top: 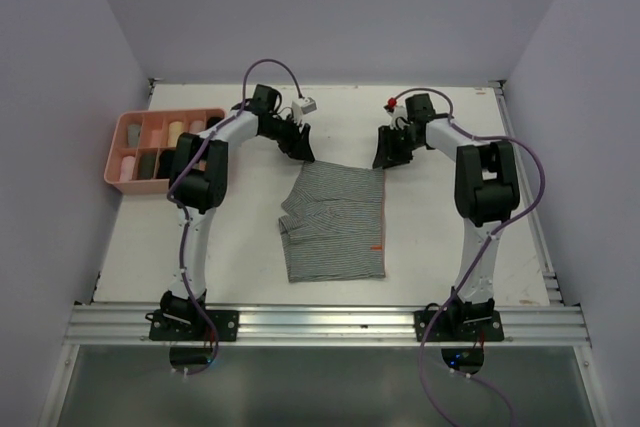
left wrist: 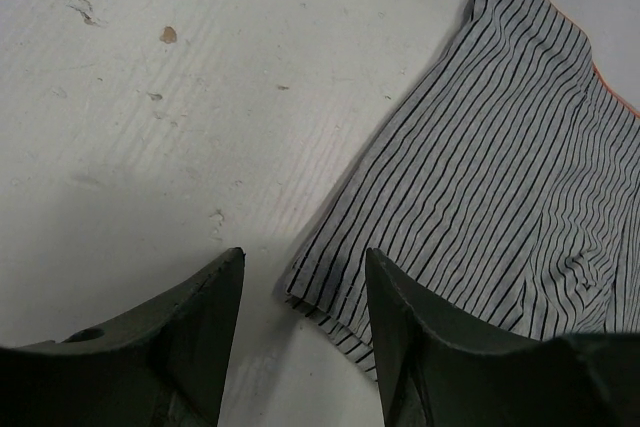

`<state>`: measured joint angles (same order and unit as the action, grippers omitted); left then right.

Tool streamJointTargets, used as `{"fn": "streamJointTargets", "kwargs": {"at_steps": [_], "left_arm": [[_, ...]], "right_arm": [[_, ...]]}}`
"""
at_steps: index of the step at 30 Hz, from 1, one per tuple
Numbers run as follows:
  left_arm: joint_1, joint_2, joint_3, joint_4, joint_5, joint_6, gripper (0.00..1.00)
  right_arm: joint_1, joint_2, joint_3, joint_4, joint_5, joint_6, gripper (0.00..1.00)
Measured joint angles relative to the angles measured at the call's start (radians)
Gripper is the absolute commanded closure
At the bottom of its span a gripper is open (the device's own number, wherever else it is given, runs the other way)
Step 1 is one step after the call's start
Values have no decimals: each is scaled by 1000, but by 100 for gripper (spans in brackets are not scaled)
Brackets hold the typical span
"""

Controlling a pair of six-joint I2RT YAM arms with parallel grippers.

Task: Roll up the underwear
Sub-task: Fold the underwear

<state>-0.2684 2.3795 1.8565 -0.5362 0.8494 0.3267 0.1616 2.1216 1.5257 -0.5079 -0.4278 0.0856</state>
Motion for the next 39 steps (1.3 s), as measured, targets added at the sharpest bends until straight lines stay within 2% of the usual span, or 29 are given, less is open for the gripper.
{"fn": "streamJointTargets", "kwargs": {"at_steps": [11,20,26,29,30,33,35,38,39], "left_arm": [[0,-1,-10,-16,26,4,53],[0,3,-10,-19,33,-10,56],[0,5,-10,-19,38,-20,57],[0,7,-10,-19,40,-20,64],[0,8,-10,-19,40,-21,66],[0,11,-10,-19,40,-24,76],[0,14,-10,-19,37,-30,88],[0,19,-8,-19,34,-39,100],[0,22,-2,-21,34,-45,100]], "right_arm": [[-102,22,-3,-53,-165,-54,61],[-109,34,-24,-40,-269,-72,58],[-109,48,-24,-33,-310,-71,60],[-109,54,-23,-30,-322,-73,71],[-109,58,-22,-30,-323,-74,83],[-110,72,-22,-31,-327,-73,97],[-109,72,-22,-30,-325,-70,100],[-109,72,-22,-30,-322,-66,100],[-108,71,-22,-30,-319,-63,100]]}}
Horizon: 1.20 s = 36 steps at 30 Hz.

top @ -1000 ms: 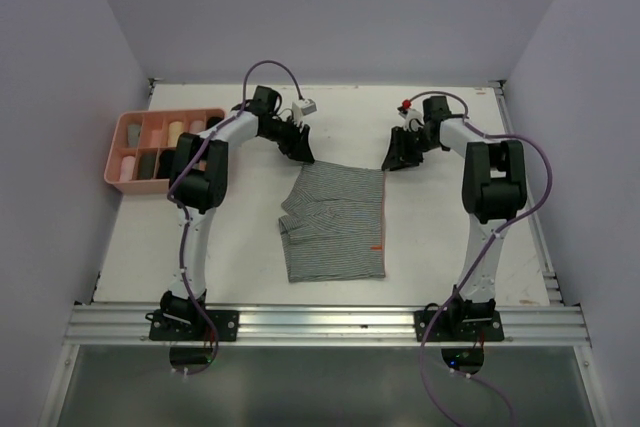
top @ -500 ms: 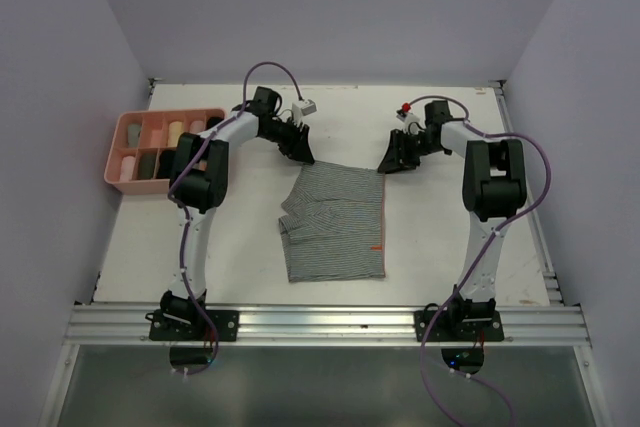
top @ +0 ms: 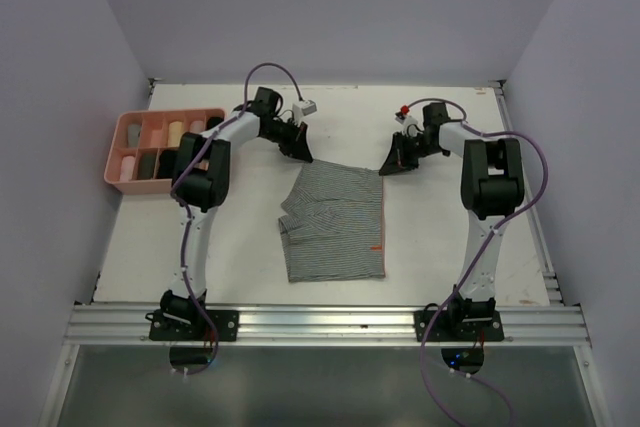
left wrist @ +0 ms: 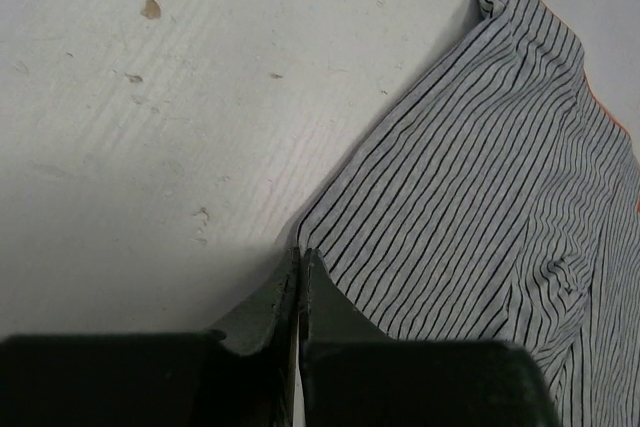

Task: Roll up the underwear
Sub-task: Fold the underwear

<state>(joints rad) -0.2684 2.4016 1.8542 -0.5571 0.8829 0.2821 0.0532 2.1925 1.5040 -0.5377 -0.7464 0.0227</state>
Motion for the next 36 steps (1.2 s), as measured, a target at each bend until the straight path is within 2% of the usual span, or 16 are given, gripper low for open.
{"fn": "streamJointTargets", "kwargs": {"at_steps": [8,13,20,36], "left_arm": [[5,92,238,-18,-23,-40,100],[15,67,273,0,-19,-44,100],[18,-76,109,16,-19,-8,100],[13,-608,-419,-39,79,222,100]], "right_arm": [[7,-17,45,9,118,49,100],[6,-37,135,17,162,66,100],[6,-173,133,37,160,75,100],[67,-646,-287,35,154,71,100]]}}
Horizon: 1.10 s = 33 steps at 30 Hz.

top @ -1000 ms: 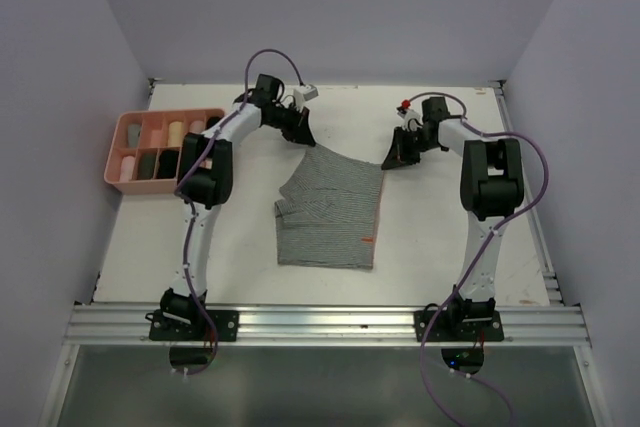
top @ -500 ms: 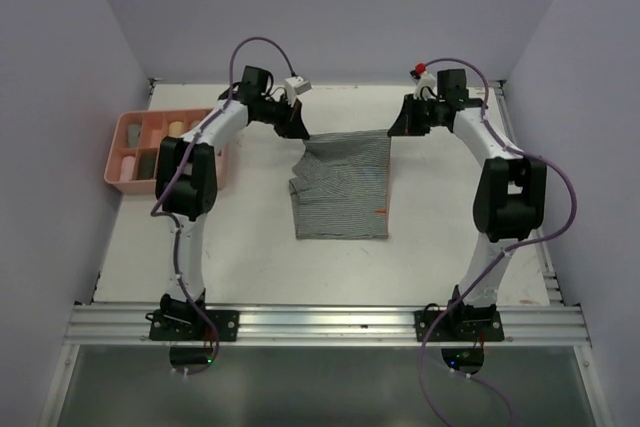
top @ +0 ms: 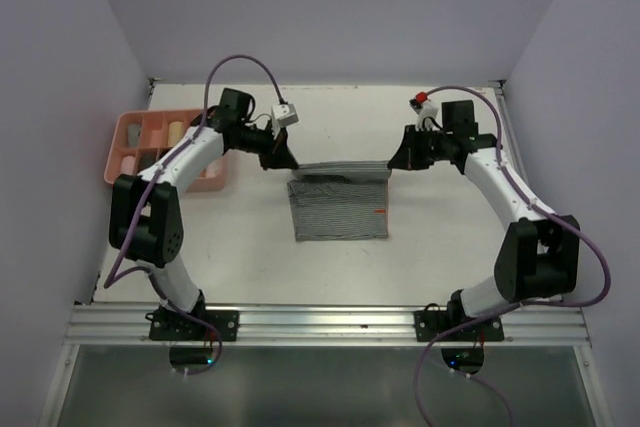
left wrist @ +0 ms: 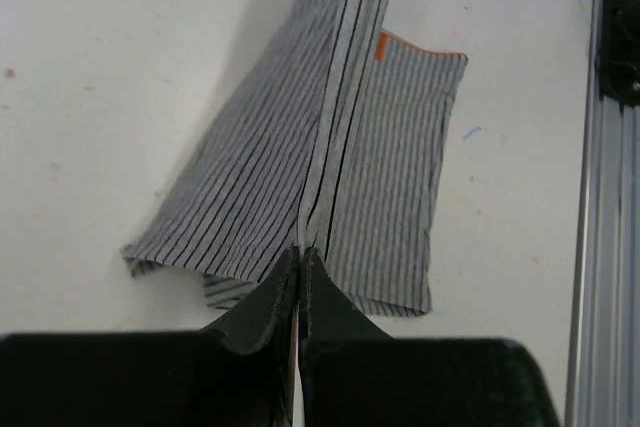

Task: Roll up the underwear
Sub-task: Fold the underwear

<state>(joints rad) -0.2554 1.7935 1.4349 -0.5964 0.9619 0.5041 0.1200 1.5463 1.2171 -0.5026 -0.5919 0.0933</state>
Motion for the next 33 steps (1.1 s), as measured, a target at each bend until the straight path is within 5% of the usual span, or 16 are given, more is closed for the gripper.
{"fn": "streamJointTargets", "kwargs": {"at_steps": [12,14,15,16,20,33], "left_arm": [[-122,-220,-489,23,-22,55,98],[-160,-220,-539,75,-52,27,80],[-175,-219,-560,100,-66,8,62],[-185,-217,-575,115,-77,-2,58],[-196,-190,-587,146,-107,-50,48],[-191,-361,-451,180,-179,-92,46]], "right_arm": [[80,-203,-313,-14,97,13,100],[101,-203,-359,-14,137,23,87],[108,-203,-384,-15,156,32,82],[116,-200,-404,-18,170,39,73],[143,-173,-416,-36,267,63,69],[147,-215,-270,-81,305,211,67]]}}
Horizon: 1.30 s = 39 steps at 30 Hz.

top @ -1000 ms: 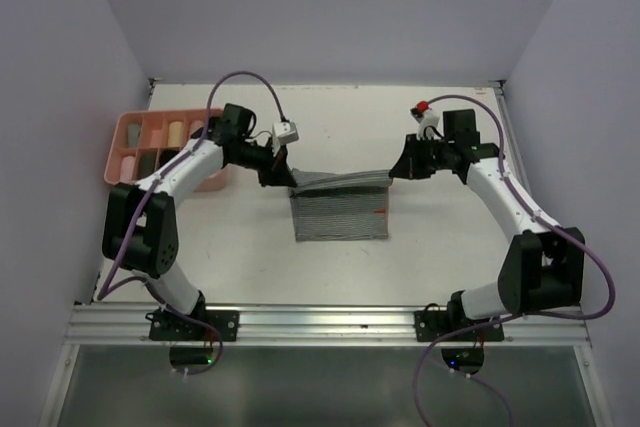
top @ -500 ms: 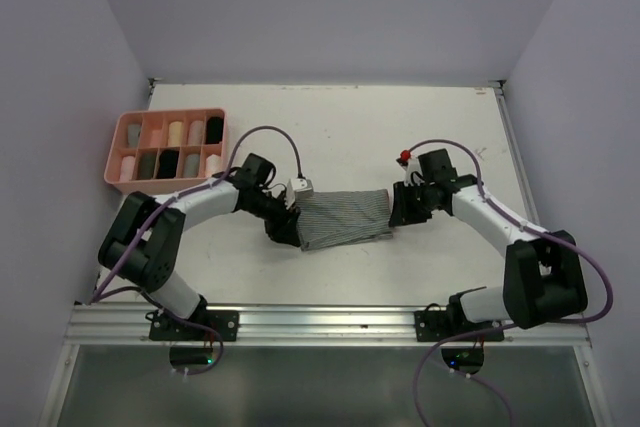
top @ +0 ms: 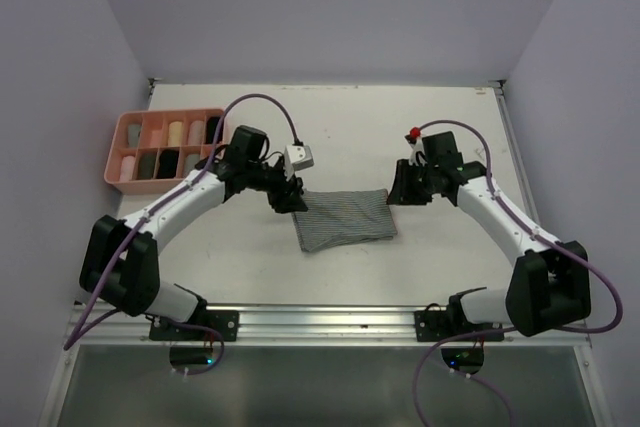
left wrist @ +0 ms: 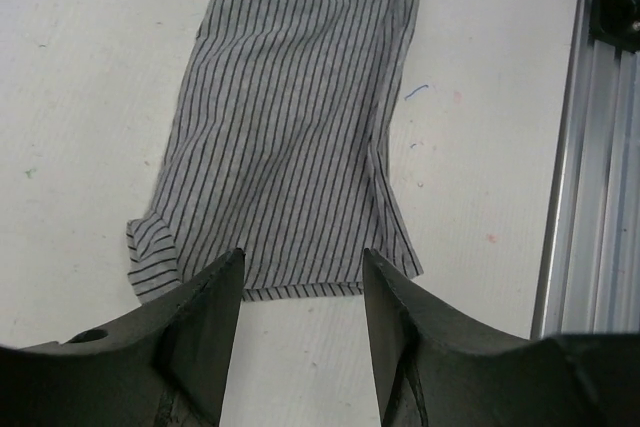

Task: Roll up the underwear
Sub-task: Fold the underwear

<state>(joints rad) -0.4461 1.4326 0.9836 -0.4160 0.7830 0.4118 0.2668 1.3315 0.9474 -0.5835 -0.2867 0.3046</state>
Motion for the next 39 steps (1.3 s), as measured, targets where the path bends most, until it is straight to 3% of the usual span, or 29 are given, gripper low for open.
{"fn": "streamJointTargets", "kwargs": {"at_steps": [4,8,12,17,18,19,26,30,33,39], "left_arm": [[4,82,52,-7,-33,3,46],[10,106,60,-62,-47,31,42],[-15,87,53,-92,-58,76,39],[-89,53,-1,-100,-108,109,37],[-109,42,-19,-96,-129,110,30],[-128,32,-36,-92,-151,113,29],[-246,21,-95,-34,-274,116,28],[-259,20,-100,-14,-315,117,28],[-259,19,-100,-18,-315,132,28],[-259,19,-99,-48,-288,156,29]], "right_arm": [[2,13,3,-39,1,28,66],[2,19,3,-115,8,58,51],[2,19,0,-173,8,102,46],[2,16,-40,-188,-2,180,45],[2,14,-54,-188,-3,199,45],[2,12,-70,-188,-4,220,46],[2,8,-175,-183,-19,376,51],[2,-22,-183,-175,-19,420,44],[2,-123,-135,-202,-8,335,41],[18,-215,160,-275,57,-80,41]]}}
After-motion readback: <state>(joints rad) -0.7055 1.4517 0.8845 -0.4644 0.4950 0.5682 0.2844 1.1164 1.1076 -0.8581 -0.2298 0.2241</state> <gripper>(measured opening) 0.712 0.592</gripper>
